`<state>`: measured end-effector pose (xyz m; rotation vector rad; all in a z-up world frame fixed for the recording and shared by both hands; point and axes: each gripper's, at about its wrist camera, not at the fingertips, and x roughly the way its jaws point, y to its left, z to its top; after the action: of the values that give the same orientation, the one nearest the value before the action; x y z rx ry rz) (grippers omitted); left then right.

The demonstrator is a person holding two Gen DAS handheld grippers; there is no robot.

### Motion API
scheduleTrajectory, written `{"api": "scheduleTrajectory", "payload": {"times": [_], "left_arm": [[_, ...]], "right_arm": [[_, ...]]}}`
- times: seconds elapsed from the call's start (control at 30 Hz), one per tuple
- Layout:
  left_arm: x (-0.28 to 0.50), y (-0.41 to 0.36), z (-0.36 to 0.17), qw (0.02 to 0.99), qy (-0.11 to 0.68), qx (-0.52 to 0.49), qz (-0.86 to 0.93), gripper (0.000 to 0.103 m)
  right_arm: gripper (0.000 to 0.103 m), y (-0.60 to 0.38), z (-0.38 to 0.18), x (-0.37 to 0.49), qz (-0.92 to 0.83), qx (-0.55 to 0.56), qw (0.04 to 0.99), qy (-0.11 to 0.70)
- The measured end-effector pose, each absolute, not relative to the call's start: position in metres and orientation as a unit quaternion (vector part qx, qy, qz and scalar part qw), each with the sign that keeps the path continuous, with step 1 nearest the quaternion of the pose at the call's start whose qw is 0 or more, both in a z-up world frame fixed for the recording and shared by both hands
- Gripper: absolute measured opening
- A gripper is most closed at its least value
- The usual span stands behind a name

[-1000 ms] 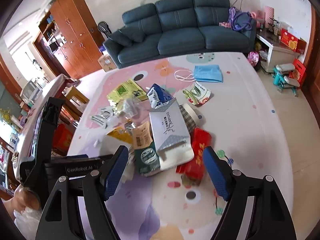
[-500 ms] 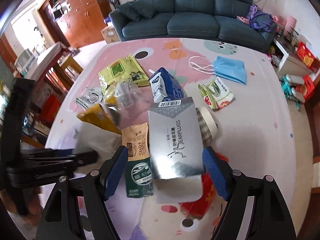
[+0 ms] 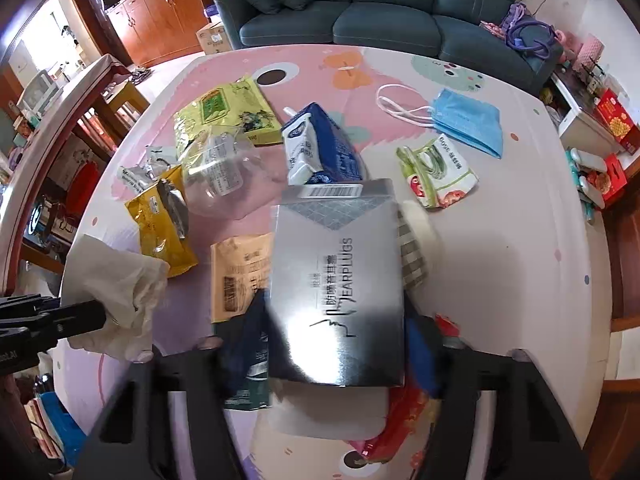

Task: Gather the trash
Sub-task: 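Grasp the white tissue with the left tool while the right tool grasps the silver EARPLUGS box, then carry the tissue and EARPLUGS box with both tools over the black bin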

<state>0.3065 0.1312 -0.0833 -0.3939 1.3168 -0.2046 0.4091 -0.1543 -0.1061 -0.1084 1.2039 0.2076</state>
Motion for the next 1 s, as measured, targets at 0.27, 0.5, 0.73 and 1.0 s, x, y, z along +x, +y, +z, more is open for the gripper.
{"api": "scheduleTrajectory", "payload": {"times": [0.27,0.5,0.73,1.0], "left_arm": [[0.295,0.133,-0.061,0.784,0.59,-0.17,-0.095,0.024],[0.276,0.12,-0.035,0.804,0.571,-0.138,-0.097,0.024],[0.238,0.103,-0.003,0.825,0.546,-0.108,-0.102,0.024],[0.184,0.082,0.035,0.851,0.507,-0.086,-0.111,0.024]], "right_arm": [[0.059,-0.155,-0.075,0.387,0.103,-0.029,0.845,0.525],[0.059,-0.161,-0.033,0.347,0.116,0.023,0.859,0.498],[0.059,-0.171,0.011,0.292,0.131,0.047,0.871,0.471],[0.059,-0.189,0.048,0.23,0.14,0.069,0.881,0.446]]}}
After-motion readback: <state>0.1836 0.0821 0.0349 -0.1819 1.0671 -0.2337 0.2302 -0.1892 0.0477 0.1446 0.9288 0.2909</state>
